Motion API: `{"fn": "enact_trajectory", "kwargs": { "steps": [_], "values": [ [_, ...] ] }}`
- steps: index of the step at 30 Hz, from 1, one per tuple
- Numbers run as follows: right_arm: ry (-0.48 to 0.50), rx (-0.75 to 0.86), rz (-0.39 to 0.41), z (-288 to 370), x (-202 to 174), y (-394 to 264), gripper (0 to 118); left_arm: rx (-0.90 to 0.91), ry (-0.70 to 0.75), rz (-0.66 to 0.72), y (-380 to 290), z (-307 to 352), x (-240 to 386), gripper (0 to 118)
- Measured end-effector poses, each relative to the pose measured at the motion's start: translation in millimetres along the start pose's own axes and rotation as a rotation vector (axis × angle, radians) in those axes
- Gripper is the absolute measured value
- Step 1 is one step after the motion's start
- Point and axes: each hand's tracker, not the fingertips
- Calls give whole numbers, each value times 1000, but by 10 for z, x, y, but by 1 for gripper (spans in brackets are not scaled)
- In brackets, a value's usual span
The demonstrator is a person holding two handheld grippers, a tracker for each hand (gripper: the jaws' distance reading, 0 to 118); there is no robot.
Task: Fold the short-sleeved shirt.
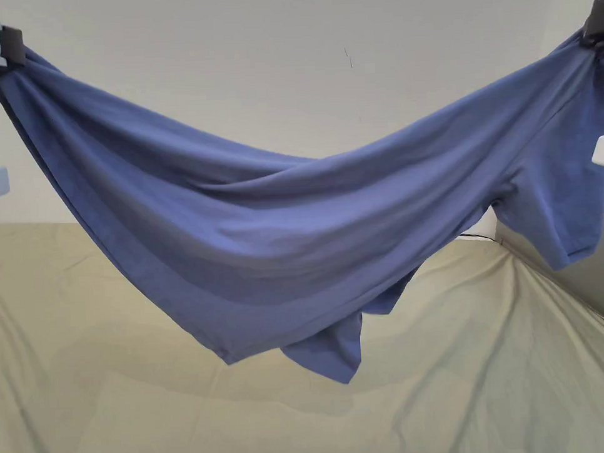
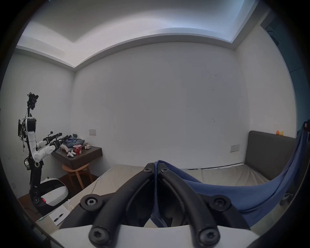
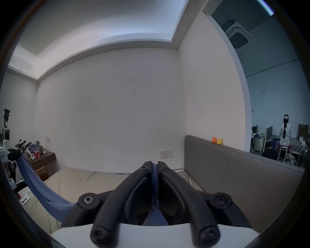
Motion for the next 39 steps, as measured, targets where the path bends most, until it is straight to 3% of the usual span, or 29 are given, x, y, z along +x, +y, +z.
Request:
{"fn": "enact_trajectory", "kwargs": {
  "steps": [7,15,21,25,31,35,38,39],
  "values": [
    [-60,-169,-47,-633,-1,-1160,5,-149,-25,-3,-1120,-465,340,0],
    [-66,-202,-33,-391,157,-1848,5,-227,-42,29,-1736,-416,260,0],
    [9,-229,-20,449,473,-2065,5,-254,-119,65,-1896,411,-37,0],
    [82,-342,20,1244,725,-2526,5,-323,-190,45,-2345,1257,-222,0],
    [164,-609,72,2307,823,-3734,5,-646,-248,36,-3577,2337,-449,0],
    [130,-814,57,2624,778,-4629,6,-832,-218,28,-4323,2564,-435,0],
    [99,-799,20,2656,907,-4871,12,-795,-228,56,-4311,2612,-392,0],
    [66,-765,28,2678,905,-4782,40,-777,-215,30,-4220,2634,-365,12]
  ]
}}
